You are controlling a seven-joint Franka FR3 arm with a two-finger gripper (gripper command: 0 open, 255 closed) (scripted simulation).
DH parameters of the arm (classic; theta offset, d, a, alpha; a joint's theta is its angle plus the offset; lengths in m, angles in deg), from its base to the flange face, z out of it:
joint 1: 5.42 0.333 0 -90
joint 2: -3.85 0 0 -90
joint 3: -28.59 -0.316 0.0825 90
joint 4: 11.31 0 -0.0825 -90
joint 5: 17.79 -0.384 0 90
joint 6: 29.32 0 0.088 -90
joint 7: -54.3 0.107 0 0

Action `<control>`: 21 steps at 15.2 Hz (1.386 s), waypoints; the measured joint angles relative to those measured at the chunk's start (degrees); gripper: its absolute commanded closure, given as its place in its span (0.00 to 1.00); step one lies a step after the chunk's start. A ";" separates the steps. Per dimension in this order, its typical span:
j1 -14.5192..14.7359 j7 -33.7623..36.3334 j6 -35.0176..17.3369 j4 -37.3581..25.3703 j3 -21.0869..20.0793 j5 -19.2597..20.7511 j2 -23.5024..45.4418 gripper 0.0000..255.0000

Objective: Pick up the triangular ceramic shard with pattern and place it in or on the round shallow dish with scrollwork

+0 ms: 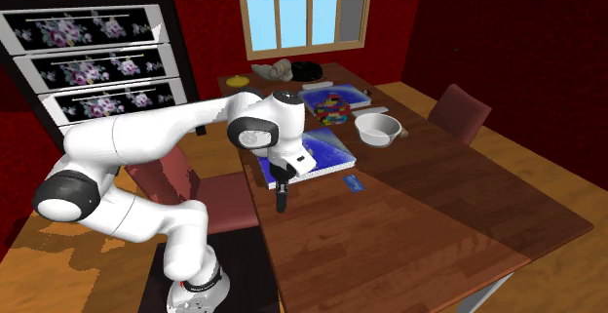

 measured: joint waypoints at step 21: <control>2.52 27.68 -31.53 1.98 -11.84 -28.43 6.94 0.00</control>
